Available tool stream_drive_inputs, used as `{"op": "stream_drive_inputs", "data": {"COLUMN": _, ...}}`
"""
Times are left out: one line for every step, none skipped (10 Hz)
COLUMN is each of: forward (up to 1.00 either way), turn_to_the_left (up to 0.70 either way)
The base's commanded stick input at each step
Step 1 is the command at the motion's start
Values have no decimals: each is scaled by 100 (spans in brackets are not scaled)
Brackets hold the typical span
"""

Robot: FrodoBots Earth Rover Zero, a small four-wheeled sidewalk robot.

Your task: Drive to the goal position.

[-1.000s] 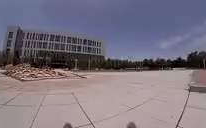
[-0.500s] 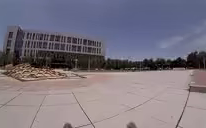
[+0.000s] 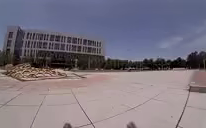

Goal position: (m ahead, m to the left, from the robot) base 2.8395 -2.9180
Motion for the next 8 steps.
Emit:
{"op": "stream_drive_inputs", "data": {"forward": 45, "turn_to_the_left": -24}}
{"op": "stream_drive_inputs", "data": {"forward": 45, "turn_to_the_left": -24}}
{"op": "stream_drive_inputs", "data": {"forward": 45, "turn_to_the_left": -24}}
{"op": "stream_drive_inputs", "data": {"forward": 45, "turn_to_the_left": -24}}
{"op": "stream_drive_inputs", "data": {"forward": 45, "turn_to_the_left": -15}}
{"op": "stream_drive_inputs", "data": {"forward": 45, "turn_to_the_left": -4}}
{"op": "stream_drive_inputs", "data": {"forward": 45, "turn_to_the_left": 1}}
{"op": "stream_drive_inputs", "data": {"forward": 45, "turn_to_the_left": 3}}
